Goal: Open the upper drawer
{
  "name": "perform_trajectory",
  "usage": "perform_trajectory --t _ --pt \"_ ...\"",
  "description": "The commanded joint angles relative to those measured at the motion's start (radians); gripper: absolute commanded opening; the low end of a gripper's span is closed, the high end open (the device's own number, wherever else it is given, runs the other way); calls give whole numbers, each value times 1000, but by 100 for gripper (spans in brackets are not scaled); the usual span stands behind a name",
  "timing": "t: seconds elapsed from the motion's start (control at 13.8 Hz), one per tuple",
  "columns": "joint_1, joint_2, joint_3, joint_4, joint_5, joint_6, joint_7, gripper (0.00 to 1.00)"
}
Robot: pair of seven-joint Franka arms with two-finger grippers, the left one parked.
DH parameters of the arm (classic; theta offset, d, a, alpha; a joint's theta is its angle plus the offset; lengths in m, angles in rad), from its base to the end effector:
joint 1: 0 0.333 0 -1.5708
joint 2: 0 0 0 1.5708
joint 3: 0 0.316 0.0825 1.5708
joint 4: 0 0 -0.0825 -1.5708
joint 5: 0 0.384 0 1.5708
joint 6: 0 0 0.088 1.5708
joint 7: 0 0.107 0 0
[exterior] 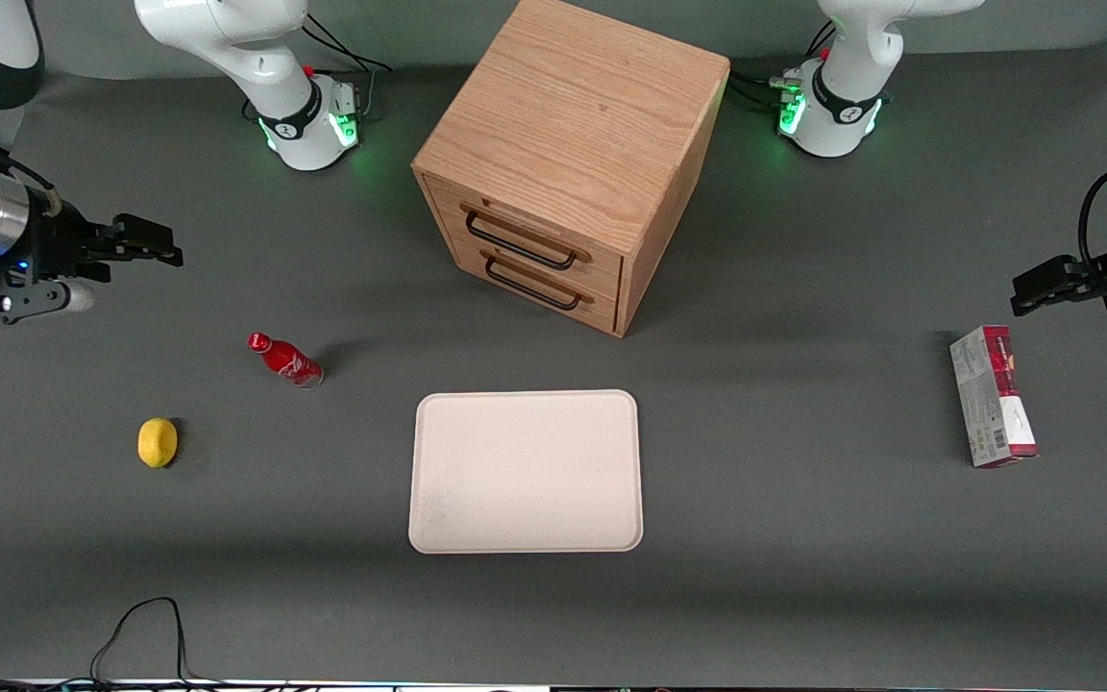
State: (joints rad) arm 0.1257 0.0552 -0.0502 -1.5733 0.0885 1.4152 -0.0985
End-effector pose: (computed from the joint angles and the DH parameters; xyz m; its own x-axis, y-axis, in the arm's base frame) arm 0.5489 0.0528 0.5815 0.9620 0.1842 -0.2016 0.1656 -0.9805 -0.1058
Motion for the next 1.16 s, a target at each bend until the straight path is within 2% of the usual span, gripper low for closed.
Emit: perform_trajectory --t 0.0,0.29,0.65,1.09 --pt "115 31 6 39 5 25 -6 100" --pt "242 66 7 53 16 54 -18 100" --pt "486 123 6 73 5 73 -7 100" --pt "520 193 18 147 19 76 -9 100"
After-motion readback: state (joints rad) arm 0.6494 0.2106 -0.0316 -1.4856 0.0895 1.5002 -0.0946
